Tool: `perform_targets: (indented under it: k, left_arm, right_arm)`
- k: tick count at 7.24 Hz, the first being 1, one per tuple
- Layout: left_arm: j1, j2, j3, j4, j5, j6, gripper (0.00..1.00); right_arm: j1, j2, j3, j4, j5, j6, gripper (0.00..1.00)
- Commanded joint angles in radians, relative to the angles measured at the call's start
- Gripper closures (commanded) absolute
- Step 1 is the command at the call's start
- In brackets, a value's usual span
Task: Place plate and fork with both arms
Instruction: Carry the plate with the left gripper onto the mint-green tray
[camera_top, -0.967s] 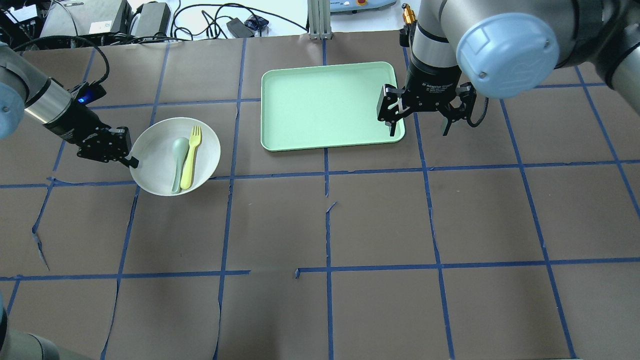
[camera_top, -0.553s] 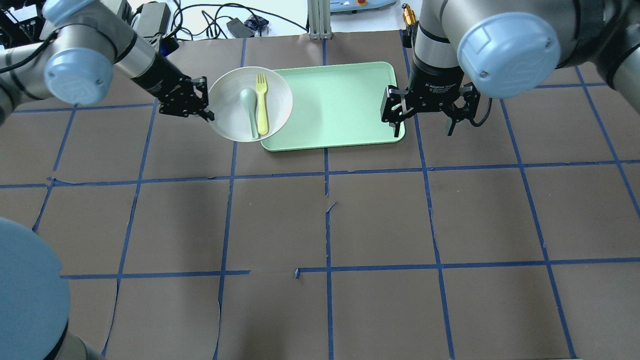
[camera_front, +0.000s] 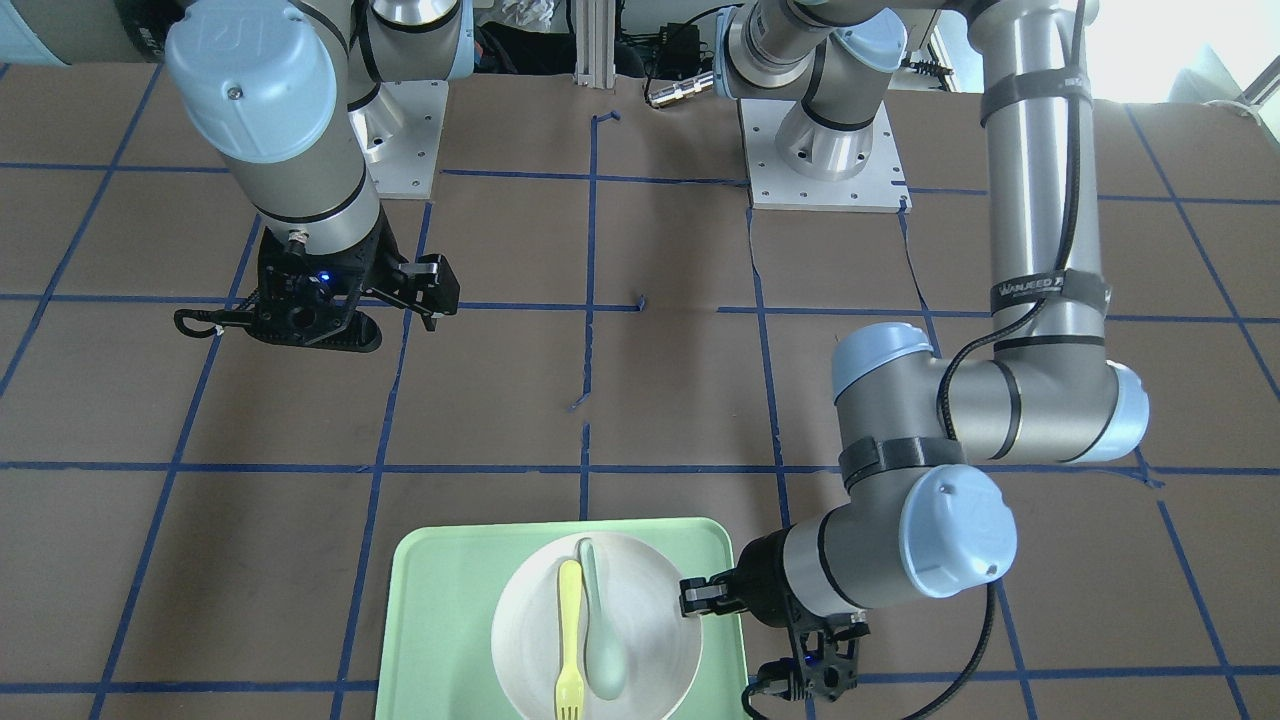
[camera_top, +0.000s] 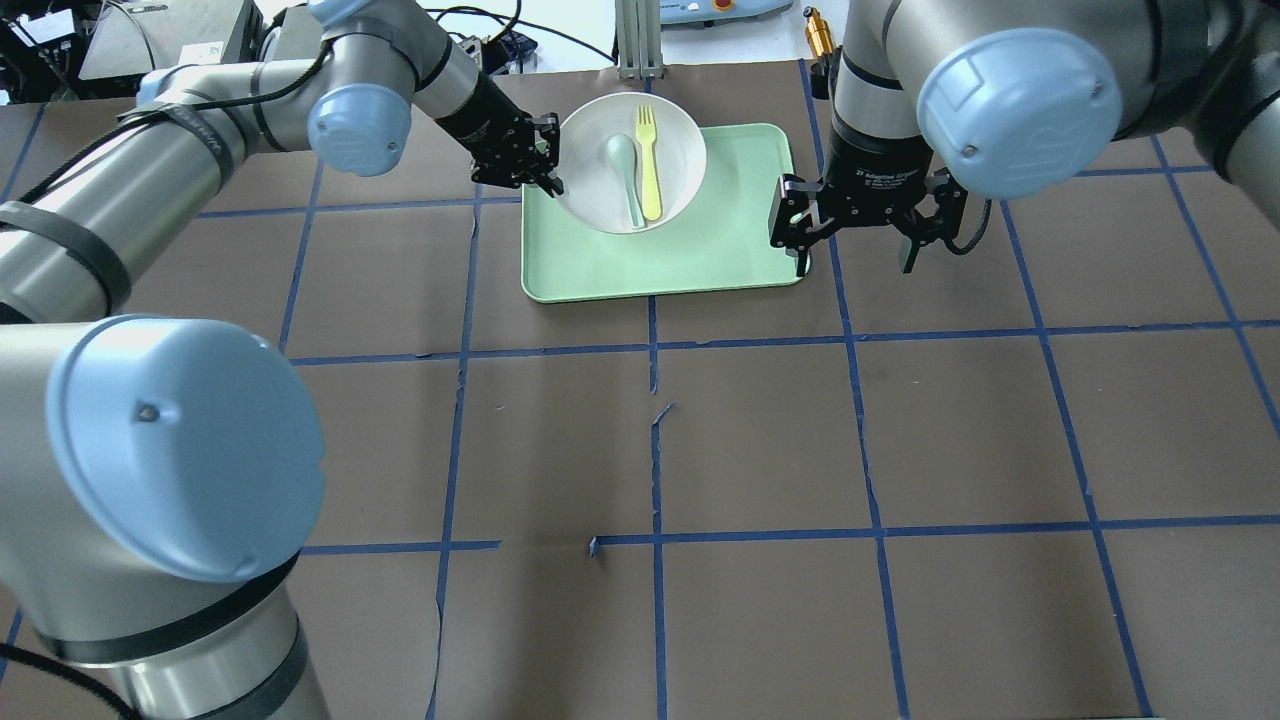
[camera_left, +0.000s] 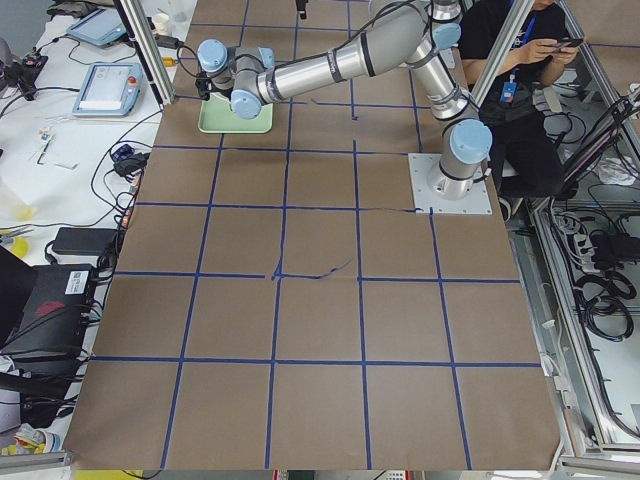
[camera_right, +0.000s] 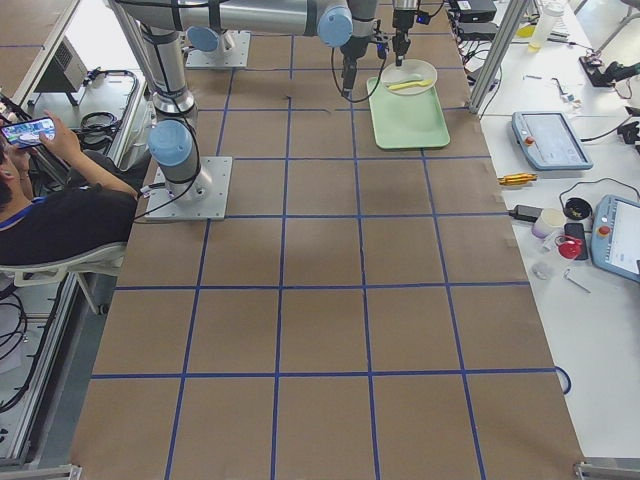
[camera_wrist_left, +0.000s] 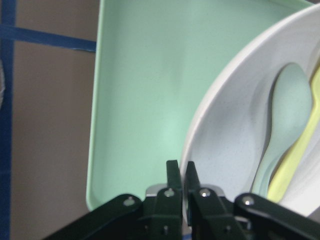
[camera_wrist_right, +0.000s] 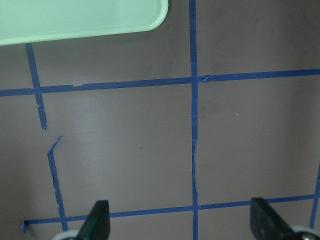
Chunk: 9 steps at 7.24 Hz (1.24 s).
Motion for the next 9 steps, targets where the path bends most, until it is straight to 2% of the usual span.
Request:
perform_targets:
  k: [1, 5, 6, 7, 8, 9]
  left_arm:
    - [-0.043, -0.082, 0.061, 0.014, 0.029, -0.026, 1.00]
    - [-0.065, -0.090, 0.038, 0.012, 0.064, -0.049, 1.00]
    - [-0.066, -0.082, 0.029, 0.014, 0.063, -0.087, 0.89]
    - [-0.069, -0.081, 0.024, 0.070, 0.061, -0.142, 0.12]
    - [-0.069, -0.076, 0.006, 0.089, 0.063, -0.149, 0.00]
    - [-0.066, -0.041, -0.014, 0.088, 0.063, -0.144, 0.00]
  right_arm:
    - [-0.001, 0.001, 0.001, -0.001, -0.001, 0.000, 0.00]
    - [-0.001, 0.001, -0.001, -0.006, -0.001, 0.000, 0.00]
    - [-0.001, 0.001, 0.001, -0.010, 0.002, 0.001, 0.00]
    - [-0.001, 0.001, -0.001, -0.014, 0.004, 0.000, 0.00]
    - [-0.022, 0.002, -0.014, -0.021, 0.004, -0.038, 0.00]
    - [-0.045, 0.002, -0.019, -0.032, 0.015, -0.046, 0.00]
